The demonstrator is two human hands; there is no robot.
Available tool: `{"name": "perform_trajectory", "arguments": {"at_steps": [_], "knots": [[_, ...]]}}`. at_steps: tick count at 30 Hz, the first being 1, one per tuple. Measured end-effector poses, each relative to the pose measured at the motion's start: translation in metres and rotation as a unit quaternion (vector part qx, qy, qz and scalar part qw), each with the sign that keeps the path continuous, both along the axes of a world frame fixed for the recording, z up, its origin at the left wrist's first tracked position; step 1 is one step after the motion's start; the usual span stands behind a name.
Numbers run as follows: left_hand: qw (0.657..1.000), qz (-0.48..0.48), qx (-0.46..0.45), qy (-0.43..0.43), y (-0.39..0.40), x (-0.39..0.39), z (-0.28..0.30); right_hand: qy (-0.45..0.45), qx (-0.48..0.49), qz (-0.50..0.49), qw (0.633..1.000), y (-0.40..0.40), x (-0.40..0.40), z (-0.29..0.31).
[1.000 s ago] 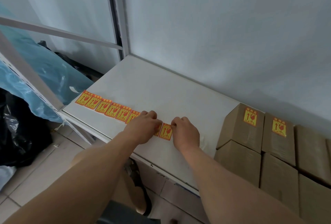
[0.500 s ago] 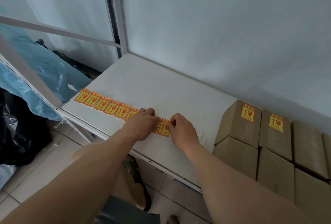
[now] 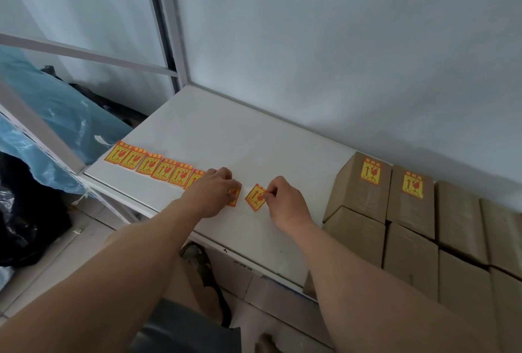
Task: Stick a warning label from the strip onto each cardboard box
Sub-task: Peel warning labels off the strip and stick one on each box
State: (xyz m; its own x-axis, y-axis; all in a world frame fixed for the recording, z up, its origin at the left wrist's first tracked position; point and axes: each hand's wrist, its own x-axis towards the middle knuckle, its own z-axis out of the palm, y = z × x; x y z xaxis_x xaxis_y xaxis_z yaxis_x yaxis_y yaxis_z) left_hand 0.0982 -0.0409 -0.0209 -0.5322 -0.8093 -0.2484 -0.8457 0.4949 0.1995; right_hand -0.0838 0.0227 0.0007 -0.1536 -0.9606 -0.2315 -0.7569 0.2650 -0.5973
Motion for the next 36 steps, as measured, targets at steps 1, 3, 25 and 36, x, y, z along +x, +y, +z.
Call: {"name": "perform_trajectory", "arguments": {"at_steps": [1, 3, 25, 36], "knots": [[1.0, -0.003, -0.001, -0.006, 0.001, -0.001, 0.001, 0.003, 0.004, 0.007, 1.0, 0.0, -0.003, 0.004], [1.0, -0.004, -0.007, -0.023, 0.003, -0.002, 0.005, 0.024, 0.017, 0.031, 0.999, -0.001, -0.01, 0.014], [0.933, -0.258, -0.243, 0.06, 0.036, -0.197, 0.102, 0.11, -0.092, -0.014, 0.99, 0.069, -0.22, 0.122], [0.937, -0.29, -0.186, 0.056, 0.073, -0.286, 0.111, 0.093, -0.091, -0.103, 0.986, 0.101, -0.307, 0.111]]}}
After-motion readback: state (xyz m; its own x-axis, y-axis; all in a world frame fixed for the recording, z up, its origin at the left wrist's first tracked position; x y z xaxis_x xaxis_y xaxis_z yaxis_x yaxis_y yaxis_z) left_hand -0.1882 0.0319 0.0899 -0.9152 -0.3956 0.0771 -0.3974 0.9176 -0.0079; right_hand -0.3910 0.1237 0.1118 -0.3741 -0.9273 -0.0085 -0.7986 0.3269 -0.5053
